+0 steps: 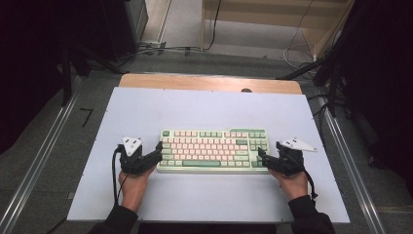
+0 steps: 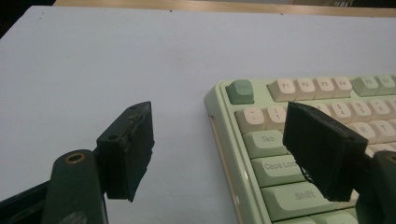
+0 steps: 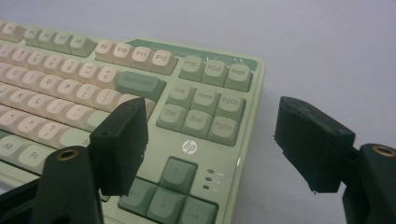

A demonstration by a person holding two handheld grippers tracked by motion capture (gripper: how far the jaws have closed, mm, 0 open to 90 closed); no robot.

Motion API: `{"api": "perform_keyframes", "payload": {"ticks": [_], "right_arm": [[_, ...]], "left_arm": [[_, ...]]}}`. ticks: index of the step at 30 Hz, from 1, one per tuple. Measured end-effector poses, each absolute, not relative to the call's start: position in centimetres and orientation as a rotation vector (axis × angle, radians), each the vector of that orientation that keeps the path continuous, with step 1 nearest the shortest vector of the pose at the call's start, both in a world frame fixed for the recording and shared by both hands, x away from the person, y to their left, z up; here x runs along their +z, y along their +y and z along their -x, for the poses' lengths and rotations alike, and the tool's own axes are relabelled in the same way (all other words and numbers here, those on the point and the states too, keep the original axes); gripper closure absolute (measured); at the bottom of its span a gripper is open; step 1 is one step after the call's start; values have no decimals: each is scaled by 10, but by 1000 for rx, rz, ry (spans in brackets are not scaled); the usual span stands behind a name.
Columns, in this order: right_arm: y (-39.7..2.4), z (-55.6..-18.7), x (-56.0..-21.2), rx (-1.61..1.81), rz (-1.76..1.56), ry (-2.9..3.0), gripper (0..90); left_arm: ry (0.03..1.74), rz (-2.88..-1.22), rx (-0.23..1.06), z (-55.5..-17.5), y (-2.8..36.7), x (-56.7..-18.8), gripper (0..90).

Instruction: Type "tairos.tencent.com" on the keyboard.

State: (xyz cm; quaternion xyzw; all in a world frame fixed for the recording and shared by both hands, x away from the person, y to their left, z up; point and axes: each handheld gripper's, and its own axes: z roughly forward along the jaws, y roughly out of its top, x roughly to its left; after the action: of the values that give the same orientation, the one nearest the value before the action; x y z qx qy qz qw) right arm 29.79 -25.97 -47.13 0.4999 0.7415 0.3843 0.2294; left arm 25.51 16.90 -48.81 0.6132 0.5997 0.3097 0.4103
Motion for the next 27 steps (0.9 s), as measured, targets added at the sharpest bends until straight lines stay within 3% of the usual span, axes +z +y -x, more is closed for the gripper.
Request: {"api": "perform_keyframes", "payload": {"ticks": [6, 13, 22, 27], "right_arm": [[-251, -298, -472, 1064, -1338, 2067, 272], [-243, -297, -471, 1090, -1313, 2072, 386], [-238, -298, -470, 1128, -1282, 2110, 714], [-235, -298, -470, 1115, -1267, 2118, 867]], "left_arm": [[1489, -1555, 761, -256, 163, -488, 290], [1461, -1564, 743, -258, 155, -488, 340], [1434, -1572, 721, -258, 147, -487, 424], [1421, -1572, 718, -258, 145, -486, 535]]}}
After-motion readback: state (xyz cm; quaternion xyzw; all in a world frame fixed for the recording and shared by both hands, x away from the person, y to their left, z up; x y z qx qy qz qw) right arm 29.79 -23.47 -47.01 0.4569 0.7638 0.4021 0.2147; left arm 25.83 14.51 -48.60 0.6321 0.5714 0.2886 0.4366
